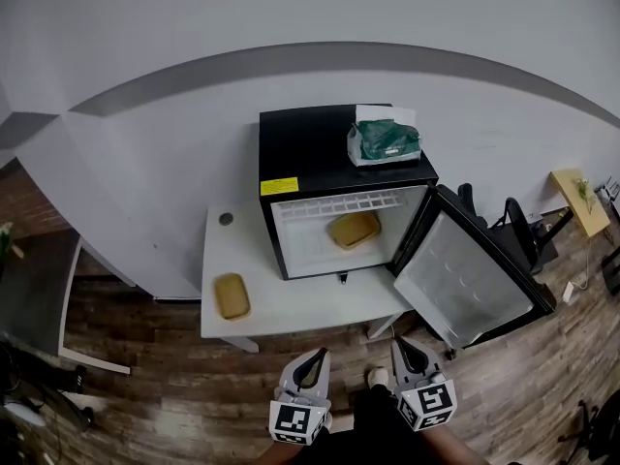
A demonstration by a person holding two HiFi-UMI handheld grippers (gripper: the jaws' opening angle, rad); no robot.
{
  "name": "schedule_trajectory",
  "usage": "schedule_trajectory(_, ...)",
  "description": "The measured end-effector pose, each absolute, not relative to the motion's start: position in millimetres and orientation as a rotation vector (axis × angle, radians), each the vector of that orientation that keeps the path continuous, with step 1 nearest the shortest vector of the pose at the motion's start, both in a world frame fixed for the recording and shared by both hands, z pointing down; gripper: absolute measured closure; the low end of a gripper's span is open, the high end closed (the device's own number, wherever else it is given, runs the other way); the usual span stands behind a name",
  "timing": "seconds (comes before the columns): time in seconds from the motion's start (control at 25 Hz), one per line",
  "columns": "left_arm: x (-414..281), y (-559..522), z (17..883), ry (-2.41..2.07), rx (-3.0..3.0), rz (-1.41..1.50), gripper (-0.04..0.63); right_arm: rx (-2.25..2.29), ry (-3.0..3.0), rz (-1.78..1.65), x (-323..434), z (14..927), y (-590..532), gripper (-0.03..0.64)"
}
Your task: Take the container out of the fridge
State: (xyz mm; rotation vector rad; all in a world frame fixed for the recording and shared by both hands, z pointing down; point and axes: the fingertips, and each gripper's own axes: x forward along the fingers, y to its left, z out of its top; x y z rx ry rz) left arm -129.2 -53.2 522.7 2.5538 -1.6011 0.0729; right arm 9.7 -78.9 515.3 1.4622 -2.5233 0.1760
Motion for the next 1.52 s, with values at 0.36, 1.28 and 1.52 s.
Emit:
schedule_trajectory(0.36,-93,-134,531,-1.749,2.452,0.133,0.578,1.296,-2.624,0.170,46,516,-172,0.618)
schedule_trajectory(1.28,-33,-280,591,-1.782,2.378,0.453,0.577,1.034,-2.715,0.257,63,541,-262,0.618)
schedule_trajectory(1.52,-28,-330,613,-1.677,2.444,0.583,0.577,1.048,-2.695,0.267,56,545,-260,0.617)
